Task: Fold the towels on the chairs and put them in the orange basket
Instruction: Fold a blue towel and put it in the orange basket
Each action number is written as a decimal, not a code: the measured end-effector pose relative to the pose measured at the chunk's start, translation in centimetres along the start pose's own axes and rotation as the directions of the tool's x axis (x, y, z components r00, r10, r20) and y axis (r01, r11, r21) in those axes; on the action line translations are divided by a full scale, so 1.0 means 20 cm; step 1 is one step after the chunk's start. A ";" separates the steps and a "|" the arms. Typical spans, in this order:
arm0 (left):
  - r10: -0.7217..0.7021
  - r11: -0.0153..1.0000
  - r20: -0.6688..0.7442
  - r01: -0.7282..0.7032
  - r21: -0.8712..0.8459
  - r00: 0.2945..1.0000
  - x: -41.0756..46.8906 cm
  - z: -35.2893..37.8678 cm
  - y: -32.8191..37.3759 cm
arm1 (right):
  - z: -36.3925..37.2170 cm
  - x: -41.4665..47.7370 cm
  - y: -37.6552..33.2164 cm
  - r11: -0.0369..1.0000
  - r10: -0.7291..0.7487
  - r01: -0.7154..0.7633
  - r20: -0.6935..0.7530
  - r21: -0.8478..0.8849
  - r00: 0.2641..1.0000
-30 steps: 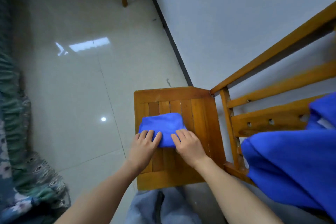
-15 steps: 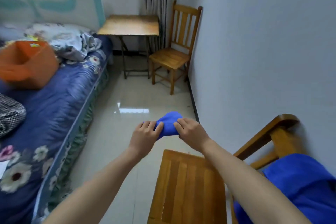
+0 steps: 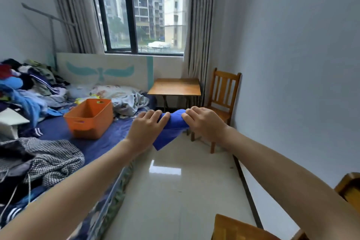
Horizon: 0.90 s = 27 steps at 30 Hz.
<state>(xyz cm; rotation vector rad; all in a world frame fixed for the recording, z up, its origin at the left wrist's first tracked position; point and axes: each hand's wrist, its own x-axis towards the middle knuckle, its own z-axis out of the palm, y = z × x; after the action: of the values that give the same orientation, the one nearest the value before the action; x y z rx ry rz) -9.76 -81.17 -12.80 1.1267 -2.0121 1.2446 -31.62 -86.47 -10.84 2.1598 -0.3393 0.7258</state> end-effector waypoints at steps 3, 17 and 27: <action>0.021 0.998 -0.027 -0.019 0.053 0.999 -0.03 -0.12 -0.19 | -0.03 0.20 -0.04 0.999 -0.021 0.020 -0.029 -0.030 0.999; 0.009 0.999 0.037 -0.011 0.048 0.999 -0.27 -0.05 -0.41 | 0.14 0.43 -0.18 0.996 -0.082 0.084 0.086 -0.013 0.993; 0.004 0.992 0.126 -0.020 0.127 0.992 -0.14 0.43 -0.59 | 0.65 0.48 0.10 0.992 -0.119 0.116 0.076 0.052 0.990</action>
<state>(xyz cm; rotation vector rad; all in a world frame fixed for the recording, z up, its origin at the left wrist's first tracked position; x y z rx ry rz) 1.80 -90.64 -13.20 1.2839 -2.0575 1.3560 -19.97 -97.73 -10.43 2.2367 -0.2354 0.5891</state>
